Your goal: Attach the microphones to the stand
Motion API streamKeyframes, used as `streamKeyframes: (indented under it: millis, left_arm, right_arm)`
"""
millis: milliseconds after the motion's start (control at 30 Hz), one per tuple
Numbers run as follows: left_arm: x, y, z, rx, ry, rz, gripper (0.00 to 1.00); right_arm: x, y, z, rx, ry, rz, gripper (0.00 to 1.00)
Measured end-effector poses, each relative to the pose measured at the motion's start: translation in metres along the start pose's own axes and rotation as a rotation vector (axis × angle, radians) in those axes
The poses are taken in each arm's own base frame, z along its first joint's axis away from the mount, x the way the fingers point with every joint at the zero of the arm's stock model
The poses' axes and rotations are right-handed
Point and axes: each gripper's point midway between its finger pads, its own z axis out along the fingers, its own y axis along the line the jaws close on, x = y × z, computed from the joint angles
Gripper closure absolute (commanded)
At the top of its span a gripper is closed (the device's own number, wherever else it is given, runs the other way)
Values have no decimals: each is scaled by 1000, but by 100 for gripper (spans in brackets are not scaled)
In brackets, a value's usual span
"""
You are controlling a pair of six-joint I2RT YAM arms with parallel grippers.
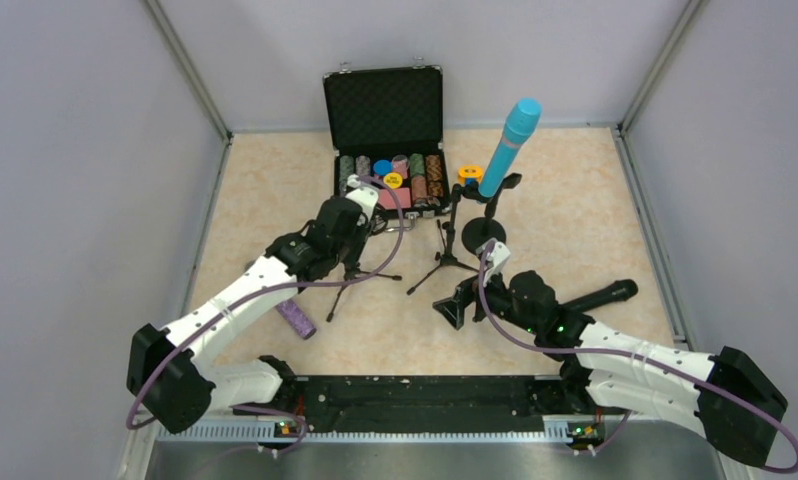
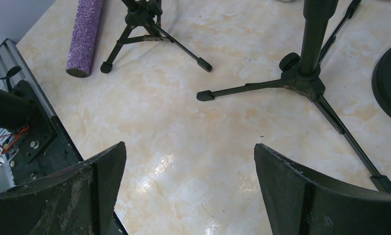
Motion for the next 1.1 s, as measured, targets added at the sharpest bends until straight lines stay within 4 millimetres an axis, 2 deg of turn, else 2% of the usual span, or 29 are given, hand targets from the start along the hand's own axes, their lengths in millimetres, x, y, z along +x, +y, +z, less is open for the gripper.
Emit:
streamKeyframes:
  millis: [267, 467, 833, 1100]
  left_arm:
    - [-12, -12, 3, 34, -44, -106, 100]
    - [-23, -14, 2, -2, -80, -227, 100]
    - [-63, -28, -1, -146, -114, -341, 100]
    - [-67, -36, 11, -243, -79, -346, 100]
  right_arm:
    - [0, 0, 0, 1, 0, 0, 1]
    - [-1, 0, -1, 3, -3, 0, 1]
    - [-3, 0, -1, 3, -13, 3, 1]
    - [-7, 2, -4, 0, -26, 5, 1]
